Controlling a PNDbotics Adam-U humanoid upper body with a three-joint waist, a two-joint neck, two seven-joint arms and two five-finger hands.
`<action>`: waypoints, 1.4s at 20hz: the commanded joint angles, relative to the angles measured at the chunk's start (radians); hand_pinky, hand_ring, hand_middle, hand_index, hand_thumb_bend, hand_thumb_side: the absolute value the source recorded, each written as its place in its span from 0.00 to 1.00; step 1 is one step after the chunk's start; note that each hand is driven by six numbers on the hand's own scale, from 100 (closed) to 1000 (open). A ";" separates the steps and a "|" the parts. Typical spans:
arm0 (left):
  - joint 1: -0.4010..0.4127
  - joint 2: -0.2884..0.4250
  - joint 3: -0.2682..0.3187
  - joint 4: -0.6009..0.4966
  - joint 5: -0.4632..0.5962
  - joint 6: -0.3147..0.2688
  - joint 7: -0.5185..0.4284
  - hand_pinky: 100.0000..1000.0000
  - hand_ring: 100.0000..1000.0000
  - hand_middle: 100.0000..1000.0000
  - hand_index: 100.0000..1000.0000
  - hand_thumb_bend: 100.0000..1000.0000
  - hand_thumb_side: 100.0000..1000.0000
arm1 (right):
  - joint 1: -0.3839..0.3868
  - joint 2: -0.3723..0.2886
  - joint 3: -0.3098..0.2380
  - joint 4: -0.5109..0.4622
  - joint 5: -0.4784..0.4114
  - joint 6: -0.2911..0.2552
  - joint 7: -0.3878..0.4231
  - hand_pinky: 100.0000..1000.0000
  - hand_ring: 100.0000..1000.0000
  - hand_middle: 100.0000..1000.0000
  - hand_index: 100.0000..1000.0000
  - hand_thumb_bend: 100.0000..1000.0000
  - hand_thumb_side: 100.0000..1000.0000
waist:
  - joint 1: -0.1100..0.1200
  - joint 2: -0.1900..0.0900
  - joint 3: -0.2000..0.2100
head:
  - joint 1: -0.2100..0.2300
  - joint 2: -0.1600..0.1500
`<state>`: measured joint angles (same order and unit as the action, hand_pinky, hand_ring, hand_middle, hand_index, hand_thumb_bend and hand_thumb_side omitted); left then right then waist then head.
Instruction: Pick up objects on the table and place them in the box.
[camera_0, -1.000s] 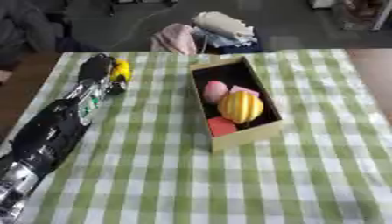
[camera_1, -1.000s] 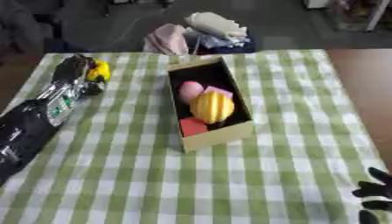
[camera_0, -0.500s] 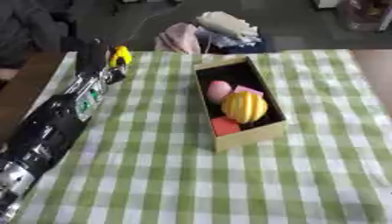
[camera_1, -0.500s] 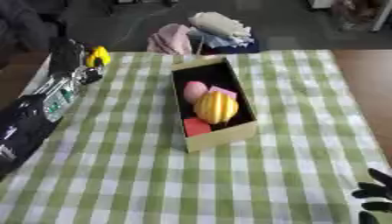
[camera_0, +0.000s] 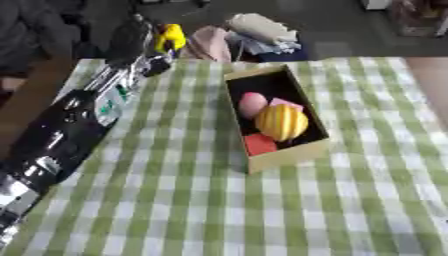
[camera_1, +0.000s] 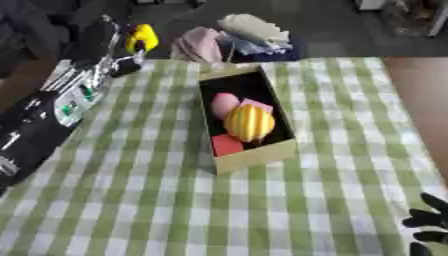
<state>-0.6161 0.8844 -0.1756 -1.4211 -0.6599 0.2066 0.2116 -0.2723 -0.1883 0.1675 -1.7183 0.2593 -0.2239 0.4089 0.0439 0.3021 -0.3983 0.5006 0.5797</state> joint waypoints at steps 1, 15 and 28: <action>-0.007 0.009 -0.027 -0.157 -0.024 -0.007 -0.127 0.53 0.32 0.31 0.44 0.00 0.09 | -0.008 -0.006 0.000 -0.008 -0.002 -0.003 0.005 0.71 0.88 0.66 0.98 0.00 0.41 | -0.009 -0.030 0.000 | -0.011 -0.012; 0.000 -0.075 -0.122 -0.167 -0.170 -0.064 -0.388 0.64 0.57 0.62 0.72 0.11 0.12 | -0.007 -0.001 0.002 -0.006 -0.004 -0.005 0.010 0.70 0.88 0.66 0.98 0.00 0.41 | -0.017 -0.037 0.003 | -0.036 -0.020; 0.087 -0.020 0.047 -0.414 -0.007 0.013 -0.249 0.75 0.74 0.81 0.88 0.00 0.32 | -0.005 -0.004 -0.009 -0.007 0.002 -0.004 0.001 0.70 0.88 0.66 0.98 0.00 0.41 | -0.013 -0.040 0.039 | -0.072 -0.020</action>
<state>-0.5210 0.8202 -0.1683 -1.7821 -0.7055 0.2071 -0.0593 -0.2719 -0.1812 0.1665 -1.7136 0.2601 -0.2266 0.4136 0.0439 0.2978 -0.3564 0.4342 0.5702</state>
